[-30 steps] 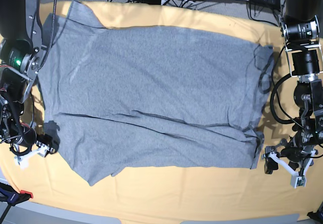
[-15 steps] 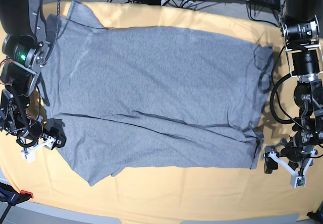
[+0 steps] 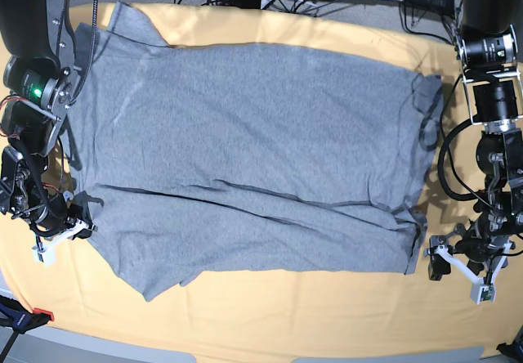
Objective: Layout the t-shirt on the table in an organized manner, then fold the t-shirt properly
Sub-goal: 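Move the right gripper to the opposite side hem and grasp it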
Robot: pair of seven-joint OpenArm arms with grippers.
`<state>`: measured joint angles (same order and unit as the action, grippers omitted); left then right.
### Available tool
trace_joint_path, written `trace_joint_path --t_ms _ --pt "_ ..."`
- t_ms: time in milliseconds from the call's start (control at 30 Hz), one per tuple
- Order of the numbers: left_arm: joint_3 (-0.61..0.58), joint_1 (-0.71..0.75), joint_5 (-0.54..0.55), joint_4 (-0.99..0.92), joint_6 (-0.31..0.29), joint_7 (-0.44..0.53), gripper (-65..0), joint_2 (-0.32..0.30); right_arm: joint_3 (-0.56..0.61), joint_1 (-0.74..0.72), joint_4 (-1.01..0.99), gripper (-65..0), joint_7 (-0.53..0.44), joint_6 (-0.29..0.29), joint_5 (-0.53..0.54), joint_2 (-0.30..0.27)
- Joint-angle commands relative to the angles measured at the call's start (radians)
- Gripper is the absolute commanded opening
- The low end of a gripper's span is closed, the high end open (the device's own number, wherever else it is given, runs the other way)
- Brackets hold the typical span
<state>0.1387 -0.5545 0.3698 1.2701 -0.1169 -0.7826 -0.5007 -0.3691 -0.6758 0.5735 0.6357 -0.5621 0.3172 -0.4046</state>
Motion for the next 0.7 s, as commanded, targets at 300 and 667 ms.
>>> trace_joint_path --t_ms 300,667 --pt "0.008 -0.033 0.006 0.016 -0.003 0.031 -15.6 -0.018 -0.003 -0.036 0.068 -65.0 -0.033 0.211 -0.064 -0.045" --pt "0.008 -0.033 -0.015 0.016 0.085 0.112 -15.6 -0.016 -0.003 -0.036 0.075 -65.0 -0.022 0.157 -0.086 -0.045"
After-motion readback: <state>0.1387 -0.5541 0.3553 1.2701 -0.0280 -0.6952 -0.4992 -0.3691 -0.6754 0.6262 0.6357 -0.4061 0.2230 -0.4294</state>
